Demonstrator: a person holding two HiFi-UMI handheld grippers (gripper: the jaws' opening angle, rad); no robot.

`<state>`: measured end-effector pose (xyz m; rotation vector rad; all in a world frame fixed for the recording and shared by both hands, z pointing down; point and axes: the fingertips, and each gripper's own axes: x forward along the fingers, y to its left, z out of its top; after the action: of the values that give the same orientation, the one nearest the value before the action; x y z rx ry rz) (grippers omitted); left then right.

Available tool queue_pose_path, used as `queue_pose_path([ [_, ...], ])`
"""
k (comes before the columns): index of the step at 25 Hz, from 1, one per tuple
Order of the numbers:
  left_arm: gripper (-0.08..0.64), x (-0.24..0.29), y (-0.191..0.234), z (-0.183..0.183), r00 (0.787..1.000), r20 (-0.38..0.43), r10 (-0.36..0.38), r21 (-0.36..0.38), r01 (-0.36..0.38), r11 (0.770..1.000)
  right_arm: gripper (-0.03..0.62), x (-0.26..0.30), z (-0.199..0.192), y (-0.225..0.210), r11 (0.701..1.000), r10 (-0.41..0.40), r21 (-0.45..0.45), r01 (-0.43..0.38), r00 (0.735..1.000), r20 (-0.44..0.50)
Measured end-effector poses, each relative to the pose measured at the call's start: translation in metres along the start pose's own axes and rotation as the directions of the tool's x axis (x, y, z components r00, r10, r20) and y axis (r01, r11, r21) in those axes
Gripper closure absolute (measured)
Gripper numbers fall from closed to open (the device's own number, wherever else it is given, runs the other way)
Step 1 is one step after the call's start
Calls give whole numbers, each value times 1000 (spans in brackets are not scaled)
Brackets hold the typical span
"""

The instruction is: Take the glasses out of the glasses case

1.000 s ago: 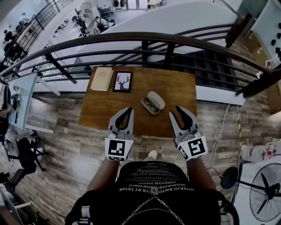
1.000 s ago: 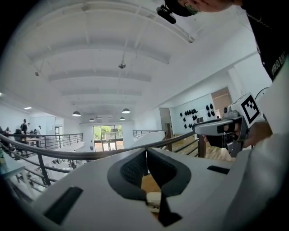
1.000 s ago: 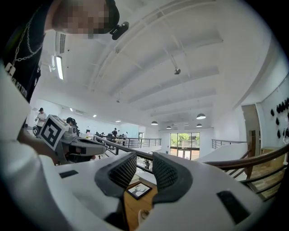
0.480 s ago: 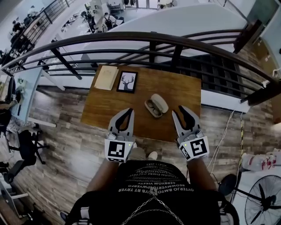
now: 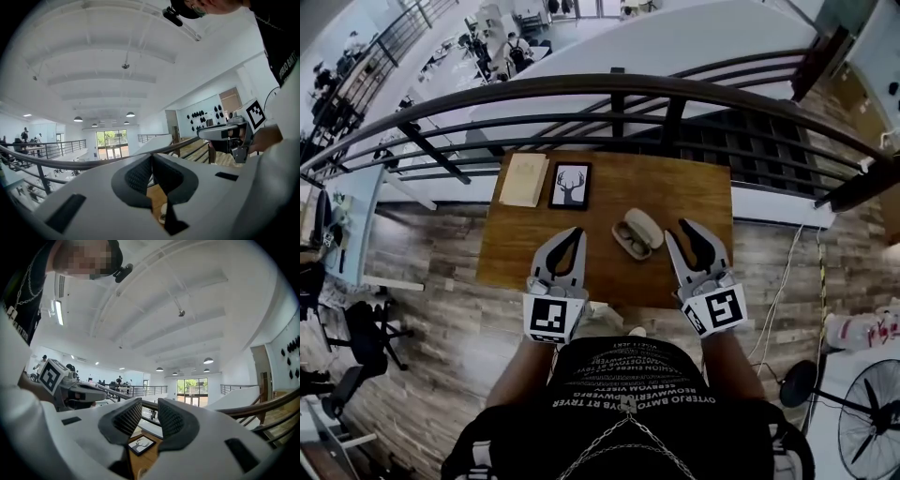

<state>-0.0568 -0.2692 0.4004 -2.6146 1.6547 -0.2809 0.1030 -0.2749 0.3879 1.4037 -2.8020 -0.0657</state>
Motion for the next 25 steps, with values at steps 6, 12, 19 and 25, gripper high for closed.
queue_pose_path([
  [6,532,19,21,-3,1000,0,-9,-9,9,1000,494,27,-8,-7,1000,-13,1,13,1000,-21],
  [12,531,36,33,-11,1000,-12,-12,-20,11,1000,494,47,-24,-17,1000,-13,9,13,998,-54],
  [19,531,60,40,-15,999,-23,-35,-15,35,999,494,68,-51,-28,999,-21,31,24,993,-112],
  [25,531,75,45,-13,999,-19,-46,-17,46,999,492,76,-81,-35,999,-28,33,35,983,-182],
])
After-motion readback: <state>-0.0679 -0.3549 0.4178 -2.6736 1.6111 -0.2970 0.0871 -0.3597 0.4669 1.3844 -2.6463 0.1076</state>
